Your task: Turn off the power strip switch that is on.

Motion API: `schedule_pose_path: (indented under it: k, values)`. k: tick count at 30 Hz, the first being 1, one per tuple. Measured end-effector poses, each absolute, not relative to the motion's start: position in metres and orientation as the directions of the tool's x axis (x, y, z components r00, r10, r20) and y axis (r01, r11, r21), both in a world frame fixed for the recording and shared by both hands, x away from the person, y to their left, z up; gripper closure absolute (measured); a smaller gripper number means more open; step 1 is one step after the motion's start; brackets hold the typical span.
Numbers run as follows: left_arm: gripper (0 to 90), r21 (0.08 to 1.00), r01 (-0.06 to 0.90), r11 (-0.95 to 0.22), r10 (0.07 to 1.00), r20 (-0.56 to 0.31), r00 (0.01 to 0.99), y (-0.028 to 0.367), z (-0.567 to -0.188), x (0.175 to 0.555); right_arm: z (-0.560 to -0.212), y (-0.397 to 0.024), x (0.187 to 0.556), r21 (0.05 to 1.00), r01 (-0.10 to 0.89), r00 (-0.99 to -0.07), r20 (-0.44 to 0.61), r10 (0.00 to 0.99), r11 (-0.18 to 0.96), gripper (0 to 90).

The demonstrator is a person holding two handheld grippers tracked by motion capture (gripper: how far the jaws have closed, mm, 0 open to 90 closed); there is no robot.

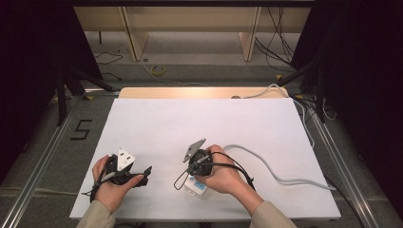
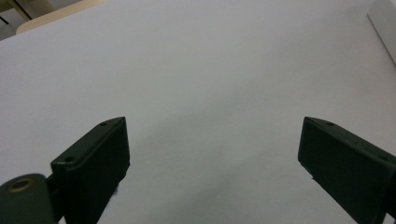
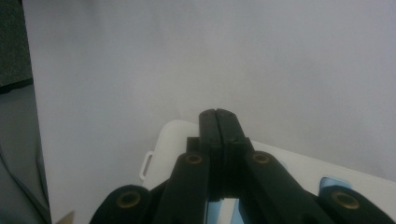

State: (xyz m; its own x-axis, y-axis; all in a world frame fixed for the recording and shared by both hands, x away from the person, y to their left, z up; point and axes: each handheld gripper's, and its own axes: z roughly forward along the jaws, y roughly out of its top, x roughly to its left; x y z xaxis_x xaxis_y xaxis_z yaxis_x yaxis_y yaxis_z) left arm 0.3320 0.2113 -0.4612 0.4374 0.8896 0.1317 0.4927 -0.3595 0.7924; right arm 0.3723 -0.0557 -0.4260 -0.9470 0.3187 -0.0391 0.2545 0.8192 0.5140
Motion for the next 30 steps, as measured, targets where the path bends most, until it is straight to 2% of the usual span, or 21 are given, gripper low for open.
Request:
schedule_pose_path:
  k: [30]
  values:
    - [8.8,0.793,0.491,-0.360,0.889,0.133,0.438,0.211,-0.461,0.332,-0.439,-0.048,0.377,0.462,0.275,-0.947,-0.021,0.321,0.843,90.0]
